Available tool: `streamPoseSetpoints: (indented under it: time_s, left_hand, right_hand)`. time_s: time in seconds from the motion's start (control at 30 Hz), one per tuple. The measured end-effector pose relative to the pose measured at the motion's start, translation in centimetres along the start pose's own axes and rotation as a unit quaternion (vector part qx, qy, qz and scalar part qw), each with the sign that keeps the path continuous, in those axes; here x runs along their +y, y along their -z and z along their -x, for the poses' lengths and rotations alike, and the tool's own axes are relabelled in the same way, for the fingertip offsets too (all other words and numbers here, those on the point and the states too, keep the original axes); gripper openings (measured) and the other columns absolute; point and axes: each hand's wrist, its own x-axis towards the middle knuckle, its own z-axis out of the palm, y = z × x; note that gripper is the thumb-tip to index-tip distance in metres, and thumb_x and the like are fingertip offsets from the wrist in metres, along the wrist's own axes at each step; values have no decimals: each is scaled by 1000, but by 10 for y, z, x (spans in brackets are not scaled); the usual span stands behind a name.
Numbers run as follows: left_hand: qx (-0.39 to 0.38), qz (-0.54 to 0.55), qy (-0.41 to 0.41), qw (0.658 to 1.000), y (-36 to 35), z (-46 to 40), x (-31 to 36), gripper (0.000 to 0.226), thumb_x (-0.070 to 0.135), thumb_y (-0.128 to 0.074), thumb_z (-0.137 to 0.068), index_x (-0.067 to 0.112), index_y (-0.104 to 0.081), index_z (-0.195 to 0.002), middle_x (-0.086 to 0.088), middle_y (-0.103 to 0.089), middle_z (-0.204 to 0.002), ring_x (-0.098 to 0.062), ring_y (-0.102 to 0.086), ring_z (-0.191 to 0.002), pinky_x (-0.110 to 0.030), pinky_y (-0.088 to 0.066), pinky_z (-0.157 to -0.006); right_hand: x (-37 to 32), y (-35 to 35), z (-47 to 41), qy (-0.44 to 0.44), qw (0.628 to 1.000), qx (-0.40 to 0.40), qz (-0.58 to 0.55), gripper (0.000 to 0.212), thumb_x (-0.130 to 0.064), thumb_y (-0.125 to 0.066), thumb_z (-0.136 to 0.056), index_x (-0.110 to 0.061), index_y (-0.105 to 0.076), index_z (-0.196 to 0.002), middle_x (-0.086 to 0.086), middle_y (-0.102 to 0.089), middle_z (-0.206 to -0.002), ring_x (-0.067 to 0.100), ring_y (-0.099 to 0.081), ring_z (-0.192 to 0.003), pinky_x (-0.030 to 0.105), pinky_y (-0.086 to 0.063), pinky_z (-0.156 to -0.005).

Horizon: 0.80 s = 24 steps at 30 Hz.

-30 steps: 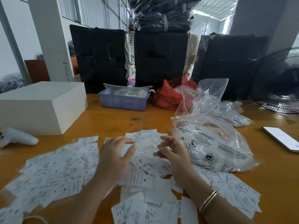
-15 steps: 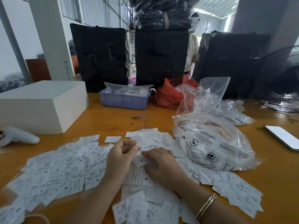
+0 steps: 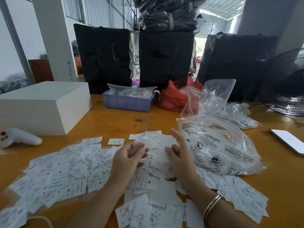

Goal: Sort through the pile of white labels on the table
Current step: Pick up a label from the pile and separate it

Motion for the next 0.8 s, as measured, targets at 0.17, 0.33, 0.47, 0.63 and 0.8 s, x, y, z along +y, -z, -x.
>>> streamPoseSetpoints:
  time_s: [0.17, 0.33, 0.47, 0.63, 0.8]
  left_hand:
    - [-61, -69, -41, 995, -1, 2, -1, 24, 16, -66, -86, 29, -53, -100, 16, -74, -82, -1, -70, -76, -15, -53, -62]
    - [-90, -155, -75, 981, -1, 3, -4, 38, 18, -73, -80, 37, -45, -99, 15, -73, -77, 7, -67, -76, -7, -49, -64]
    - [-54, -94, -39, 993, 1, 1, 0, 27, 20, -73, -81, 31, -54, -97, 16, -73, -76, 0, -69, -74, -9, -50, -62]
    - [-17, 11, 17, 1000, 1, 0, 4, 4, 28, -64, -87, 28, -69, -86, 14, -73, -84, 3, -65, -78, -16, -46, -68]
    - [-49, 112, 78, 989, 2, -1, 8, 6, 13, -62, -88, 9, -61, -91, 3, -75, -90, -10, -70, -88, -24, -51, -72]
  right_hand:
    - [-8, 2, 3, 30, 999, 15, 18, 33, -6, -48, -96, -33, -68, -94, -3, -64, -97, 4, -57, -80, 11, -45, -66]
    - [-9, -1, 8, 27, 985, -113, 125, 28, -37, -60, -89, -31, -64, -116, -6, -59, -119, 0, -44, -118, 16, -37, -98]
    - [-13, 0, 4, 42, 994, -75, 68, 17, -14, -66, -87, -30, -71, -87, -9, -68, -88, -10, -57, -87, 8, -39, -88]
    - [-12, -1, 4, 41, 993, -98, 56, 18, -19, -63, -90, -35, -71, -89, -11, -67, -86, -10, -57, -81, 2, -38, -76]
    - [-7, 1, 0, -44, 996, -27, -68, 36, -14, -54, -95, -36, -58, -123, -1, -67, -81, 17, -58, -67, 23, -51, -65]
